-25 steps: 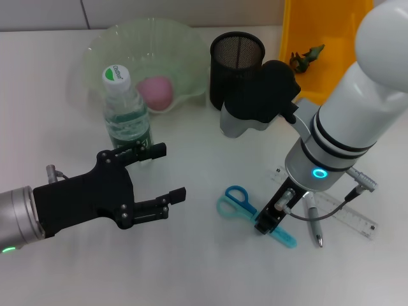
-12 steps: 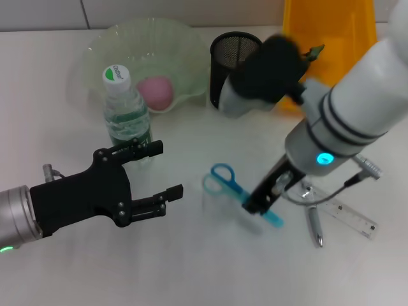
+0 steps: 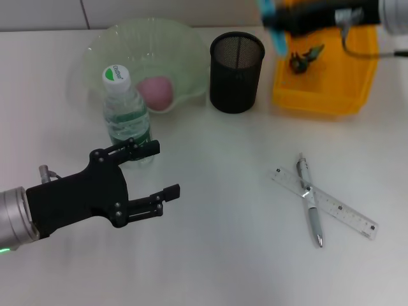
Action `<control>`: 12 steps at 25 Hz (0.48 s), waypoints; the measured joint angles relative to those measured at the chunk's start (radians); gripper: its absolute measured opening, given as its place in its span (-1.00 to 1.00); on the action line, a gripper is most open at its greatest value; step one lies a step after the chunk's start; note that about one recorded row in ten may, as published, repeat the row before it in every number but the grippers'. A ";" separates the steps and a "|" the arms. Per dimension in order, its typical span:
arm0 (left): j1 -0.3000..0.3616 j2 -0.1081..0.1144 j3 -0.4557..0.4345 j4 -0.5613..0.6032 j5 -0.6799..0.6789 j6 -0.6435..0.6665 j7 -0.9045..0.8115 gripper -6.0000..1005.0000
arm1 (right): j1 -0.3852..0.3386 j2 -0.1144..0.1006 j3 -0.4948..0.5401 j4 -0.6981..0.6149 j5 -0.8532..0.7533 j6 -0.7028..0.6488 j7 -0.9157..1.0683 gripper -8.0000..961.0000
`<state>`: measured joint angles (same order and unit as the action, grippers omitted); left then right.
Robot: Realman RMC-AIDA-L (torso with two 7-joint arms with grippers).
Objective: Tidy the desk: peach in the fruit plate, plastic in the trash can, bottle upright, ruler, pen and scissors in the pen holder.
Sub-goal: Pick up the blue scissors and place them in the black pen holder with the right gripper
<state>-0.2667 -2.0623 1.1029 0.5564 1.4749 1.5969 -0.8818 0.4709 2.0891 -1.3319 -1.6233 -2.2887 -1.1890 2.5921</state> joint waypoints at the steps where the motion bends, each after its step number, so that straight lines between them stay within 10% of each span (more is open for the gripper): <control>1: 0.000 0.000 0.000 -0.001 0.000 -0.001 0.000 0.60 | -0.031 -0.004 0.006 0.075 0.169 0.152 -0.173 -0.55; 12: -0.003 -0.001 0.000 -0.002 0.001 0.000 0.000 0.60 | -0.024 -0.002 -0.071 0.618 1.034 0.374 -1.272 -0.55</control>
<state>-0.2698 -2.0632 1.1029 0.5548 1.4758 1.5973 -0.8821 0.4470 2.0872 -1.4024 -1.0057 -1.2549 -0.8149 1.3201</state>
